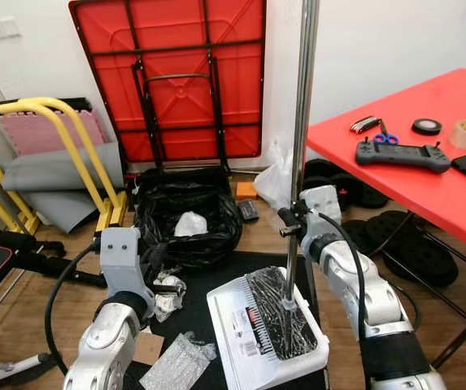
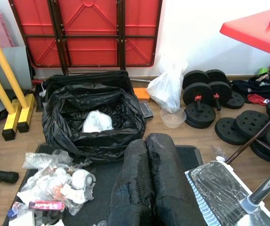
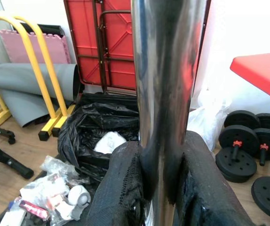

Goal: Sweep floor

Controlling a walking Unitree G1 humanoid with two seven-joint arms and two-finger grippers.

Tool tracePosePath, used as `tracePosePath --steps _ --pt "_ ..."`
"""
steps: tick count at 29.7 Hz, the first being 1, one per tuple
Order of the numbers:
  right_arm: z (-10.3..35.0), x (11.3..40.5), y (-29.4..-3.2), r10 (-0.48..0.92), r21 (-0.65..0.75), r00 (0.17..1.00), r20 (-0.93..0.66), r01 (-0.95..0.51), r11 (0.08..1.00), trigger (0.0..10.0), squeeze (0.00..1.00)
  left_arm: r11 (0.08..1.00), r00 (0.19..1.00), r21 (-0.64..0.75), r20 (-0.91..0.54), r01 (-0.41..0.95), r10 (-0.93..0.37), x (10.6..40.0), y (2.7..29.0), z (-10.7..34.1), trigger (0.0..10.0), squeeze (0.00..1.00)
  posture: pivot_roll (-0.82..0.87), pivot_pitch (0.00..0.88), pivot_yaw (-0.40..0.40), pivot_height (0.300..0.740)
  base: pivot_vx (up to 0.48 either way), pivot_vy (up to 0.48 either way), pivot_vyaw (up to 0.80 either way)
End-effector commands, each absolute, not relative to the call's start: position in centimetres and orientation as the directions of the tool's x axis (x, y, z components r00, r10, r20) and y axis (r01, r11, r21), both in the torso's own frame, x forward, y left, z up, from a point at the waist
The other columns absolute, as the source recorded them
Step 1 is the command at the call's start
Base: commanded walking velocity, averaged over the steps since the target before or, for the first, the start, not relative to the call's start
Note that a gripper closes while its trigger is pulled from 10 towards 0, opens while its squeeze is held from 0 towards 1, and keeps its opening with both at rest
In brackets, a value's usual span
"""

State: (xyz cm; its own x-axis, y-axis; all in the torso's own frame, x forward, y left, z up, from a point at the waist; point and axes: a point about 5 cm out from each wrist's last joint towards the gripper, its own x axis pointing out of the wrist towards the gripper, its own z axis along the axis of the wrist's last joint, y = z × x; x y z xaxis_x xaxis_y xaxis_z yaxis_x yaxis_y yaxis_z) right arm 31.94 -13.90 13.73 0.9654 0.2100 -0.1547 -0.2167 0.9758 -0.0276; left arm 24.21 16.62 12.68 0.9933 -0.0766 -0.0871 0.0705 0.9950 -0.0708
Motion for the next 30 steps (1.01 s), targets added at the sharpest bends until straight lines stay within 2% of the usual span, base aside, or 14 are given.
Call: tracePosePath --steps 1,23,30 --pt "15.7 32.5 -13.4 0.222 -0.018 0.973 -0.061 -0.223 0.975 10.0 0.00 0.996 0.993 -0.069 -0.098 0.060 -0.067 24.2 16.8 12.4 10.0 0.00 -0.02 0.038 0.024 0.695 0.000 0.000 0.00" --pt "16.5 32.8 -13.9 0.178 -0.022 0.984 -0.004 -0.179 0.984 10.0 0.00 0.996 0.993 -0.070 -0.096 0.063 -0.069 24.1 16.8 12.5 10.0 0.00 -0.02 0.048 0.025 0.615 0.000 0.000 0.00" --pt "17.7 33.9 -14.7 0.118 -0.028 0.991 0.062 -0.116 0.993 10.0 0.00 0.996 0.993 -0.071 -0.096 0.061 -0.068 24.1 16.8 12.5 10.0 0.00 -0.02 0.049 0.027 0.590 0.000 0.000 0.00"
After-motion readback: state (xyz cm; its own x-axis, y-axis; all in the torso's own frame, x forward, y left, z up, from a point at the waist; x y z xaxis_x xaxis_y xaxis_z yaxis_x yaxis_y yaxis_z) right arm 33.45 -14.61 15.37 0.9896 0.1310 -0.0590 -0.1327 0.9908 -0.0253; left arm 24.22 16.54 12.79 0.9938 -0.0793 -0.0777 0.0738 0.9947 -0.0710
